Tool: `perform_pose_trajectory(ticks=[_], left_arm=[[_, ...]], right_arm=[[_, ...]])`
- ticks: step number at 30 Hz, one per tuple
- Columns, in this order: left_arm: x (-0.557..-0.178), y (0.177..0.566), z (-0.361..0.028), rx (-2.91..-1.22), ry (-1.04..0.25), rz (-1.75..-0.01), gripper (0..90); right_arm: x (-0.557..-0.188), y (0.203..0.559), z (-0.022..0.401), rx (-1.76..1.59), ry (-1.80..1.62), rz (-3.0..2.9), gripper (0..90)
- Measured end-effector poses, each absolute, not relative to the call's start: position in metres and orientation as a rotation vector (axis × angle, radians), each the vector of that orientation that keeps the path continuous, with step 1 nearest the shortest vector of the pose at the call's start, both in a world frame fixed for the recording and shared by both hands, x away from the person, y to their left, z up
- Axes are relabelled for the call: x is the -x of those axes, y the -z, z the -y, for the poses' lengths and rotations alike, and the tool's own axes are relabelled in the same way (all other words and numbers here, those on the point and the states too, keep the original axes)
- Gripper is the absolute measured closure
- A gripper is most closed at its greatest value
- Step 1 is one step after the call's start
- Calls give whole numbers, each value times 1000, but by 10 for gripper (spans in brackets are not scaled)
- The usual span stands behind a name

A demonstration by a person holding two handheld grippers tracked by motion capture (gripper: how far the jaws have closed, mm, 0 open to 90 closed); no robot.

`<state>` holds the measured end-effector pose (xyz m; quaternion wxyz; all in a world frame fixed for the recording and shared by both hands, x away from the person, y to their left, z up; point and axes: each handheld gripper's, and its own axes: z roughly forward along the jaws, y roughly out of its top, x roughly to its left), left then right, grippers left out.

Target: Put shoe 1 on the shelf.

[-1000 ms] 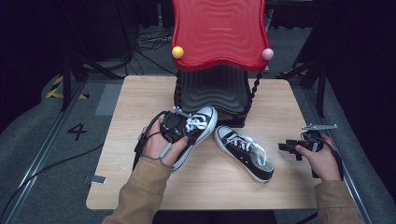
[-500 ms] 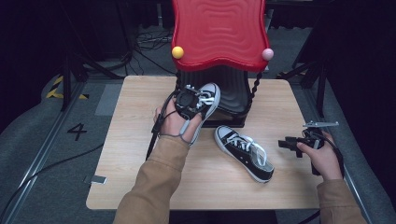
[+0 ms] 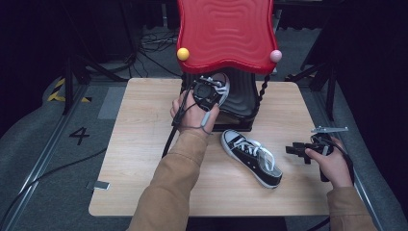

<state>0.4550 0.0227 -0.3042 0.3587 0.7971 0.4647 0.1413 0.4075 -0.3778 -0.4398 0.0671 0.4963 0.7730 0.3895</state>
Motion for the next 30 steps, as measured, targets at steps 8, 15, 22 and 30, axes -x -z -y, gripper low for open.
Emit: perform_pose_trajectory(ticks=[8, 15, 22, 30], left_arm=[[-461, 304, -13, -1989, -454, -1214, 865], [-464, 304, -8, -1923, -628, -1237, 868], [-465, 309, -9, -1905, -686, -1238, 867], [-468, 324, -12, -1877, -641, -1264, 871]], right_arm=[[-405, 439, 376, -1490, -1199, -2328, 473], [-404, 441, 376, -1492, -1196, -2328, 468], [-402, 443, 377, -1501, -1201, -2324, 459], [-399, 444, 378, -1509, -1196, -2320, 454]])
